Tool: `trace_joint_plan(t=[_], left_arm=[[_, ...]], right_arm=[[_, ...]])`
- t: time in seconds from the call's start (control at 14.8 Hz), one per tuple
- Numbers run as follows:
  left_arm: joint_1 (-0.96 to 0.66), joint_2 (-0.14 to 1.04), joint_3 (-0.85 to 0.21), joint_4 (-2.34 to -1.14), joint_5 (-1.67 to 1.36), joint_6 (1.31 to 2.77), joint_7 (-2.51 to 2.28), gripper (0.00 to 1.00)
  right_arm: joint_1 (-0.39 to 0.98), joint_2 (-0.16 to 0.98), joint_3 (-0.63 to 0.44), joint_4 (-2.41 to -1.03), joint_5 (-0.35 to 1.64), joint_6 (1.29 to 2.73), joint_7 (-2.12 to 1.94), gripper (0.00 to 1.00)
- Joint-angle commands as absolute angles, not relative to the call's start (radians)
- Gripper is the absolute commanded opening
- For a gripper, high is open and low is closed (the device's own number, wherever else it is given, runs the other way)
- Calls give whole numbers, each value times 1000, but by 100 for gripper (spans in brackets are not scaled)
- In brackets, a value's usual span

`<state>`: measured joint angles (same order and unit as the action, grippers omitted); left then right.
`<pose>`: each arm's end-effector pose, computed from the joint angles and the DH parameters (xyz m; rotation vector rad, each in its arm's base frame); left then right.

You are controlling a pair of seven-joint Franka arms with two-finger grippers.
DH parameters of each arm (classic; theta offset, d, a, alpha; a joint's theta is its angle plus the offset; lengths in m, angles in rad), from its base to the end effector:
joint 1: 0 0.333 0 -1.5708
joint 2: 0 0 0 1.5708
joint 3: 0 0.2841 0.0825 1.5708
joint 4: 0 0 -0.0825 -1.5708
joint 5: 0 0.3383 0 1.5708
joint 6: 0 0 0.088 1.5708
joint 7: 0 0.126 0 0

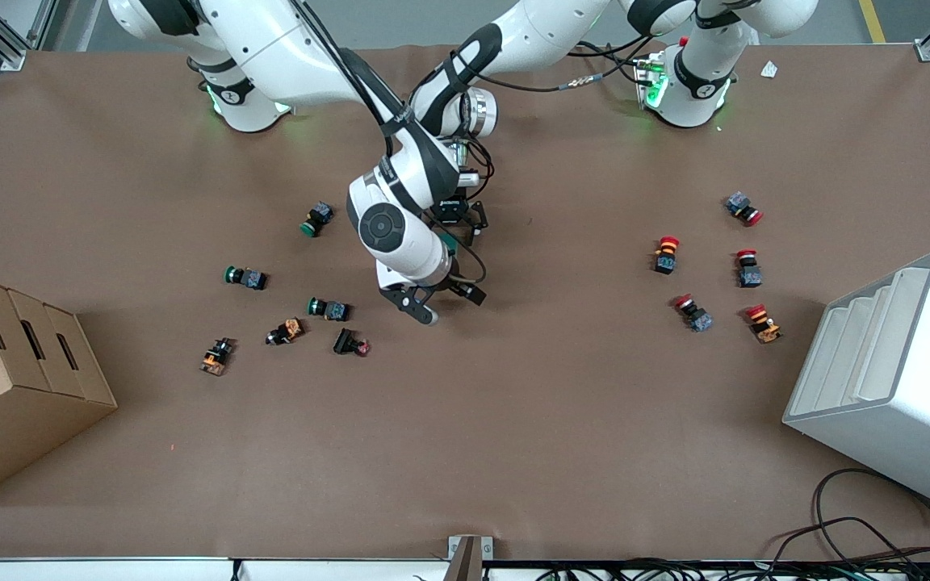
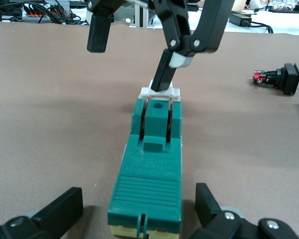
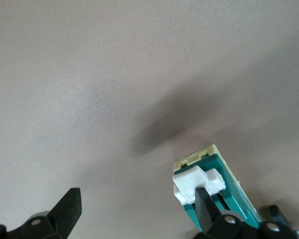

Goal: Close load switch with both arms

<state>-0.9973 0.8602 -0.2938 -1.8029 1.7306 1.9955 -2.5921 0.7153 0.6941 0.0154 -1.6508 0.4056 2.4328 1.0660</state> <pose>0.2343 -0.5260 0.0832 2.6799 0.0702 1.5836 0.4765 0.4337 0.2043 -2.7408 0.9048 0.2478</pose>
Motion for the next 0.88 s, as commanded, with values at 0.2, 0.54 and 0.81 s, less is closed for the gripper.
trace_joint_plan(t=[0.2,0.54,0.81], left_arm=[[-1005,927,-285,-1746,1736,2048,-2588,99],[-1000,908,-291,-1744,1674,2049,-2522,98],[-994,893,-295,-1744,1663,2049,-2499,98]], right_arm=[[698,747,25,-1589,380,2450,1046,100],[640,724,17,-1578,328,2401,967,100],[528,619,8,-1580,324,2214,739,100]])
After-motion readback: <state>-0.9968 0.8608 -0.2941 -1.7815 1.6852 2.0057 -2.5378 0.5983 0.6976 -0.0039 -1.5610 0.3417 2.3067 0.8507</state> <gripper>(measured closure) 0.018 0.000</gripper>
